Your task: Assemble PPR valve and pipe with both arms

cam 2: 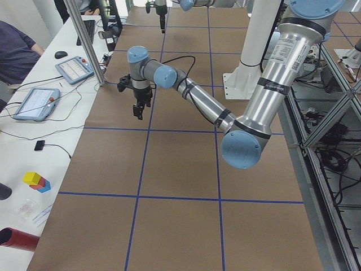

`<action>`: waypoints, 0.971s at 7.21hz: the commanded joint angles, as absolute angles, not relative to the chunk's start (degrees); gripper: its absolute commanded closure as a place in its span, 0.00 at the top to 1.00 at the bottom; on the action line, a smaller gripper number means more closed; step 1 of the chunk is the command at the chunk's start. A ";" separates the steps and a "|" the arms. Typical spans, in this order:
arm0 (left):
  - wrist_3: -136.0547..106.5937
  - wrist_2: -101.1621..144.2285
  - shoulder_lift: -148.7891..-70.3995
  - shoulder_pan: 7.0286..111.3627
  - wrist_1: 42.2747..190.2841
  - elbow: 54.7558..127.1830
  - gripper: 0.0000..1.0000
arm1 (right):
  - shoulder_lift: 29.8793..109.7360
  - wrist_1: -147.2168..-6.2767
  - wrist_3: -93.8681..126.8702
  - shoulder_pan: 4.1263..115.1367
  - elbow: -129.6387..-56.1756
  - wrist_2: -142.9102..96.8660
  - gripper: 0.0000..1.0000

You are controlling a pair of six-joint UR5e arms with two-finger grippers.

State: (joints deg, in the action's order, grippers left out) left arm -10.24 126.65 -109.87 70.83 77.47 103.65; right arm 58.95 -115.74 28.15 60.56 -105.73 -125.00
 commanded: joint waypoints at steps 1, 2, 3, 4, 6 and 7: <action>7.91 135.80 -103.66 82.13 81.17 94.28 1.00 | 70.81 -115.75 -0.22 74.73 -102.26 -130.05 0.99; 11.39 136.92 -100.58 86.88 86.61 88.74 1.00 | 74.23 -115.75 -10.79 79.84 -99.43 -130.86 0.99; 12.56 136.93 -96.98 90.75 91.88 86.07 1.00 | 76.36 -115.75 -13.25 82.94 -98.71 -130.87 0.99; 12.48 136.93 -94.16 92.62 95.33 86.05 1.00 | 77.25 -115.66 -12.92 84.53 -98.70 -130.87 0.99; 11.95 136.32 -93.34 95.08 97.12 85.78 1.00 | 77.50 -109.21 -12.39 84.98 -95.81 -129.20 0.99; 10.56 136.14 -93.51 95.01 97.03 86.56 1.00 | 81.35 -99.59 -12.04 85.51 -93.19 -129.55 0.99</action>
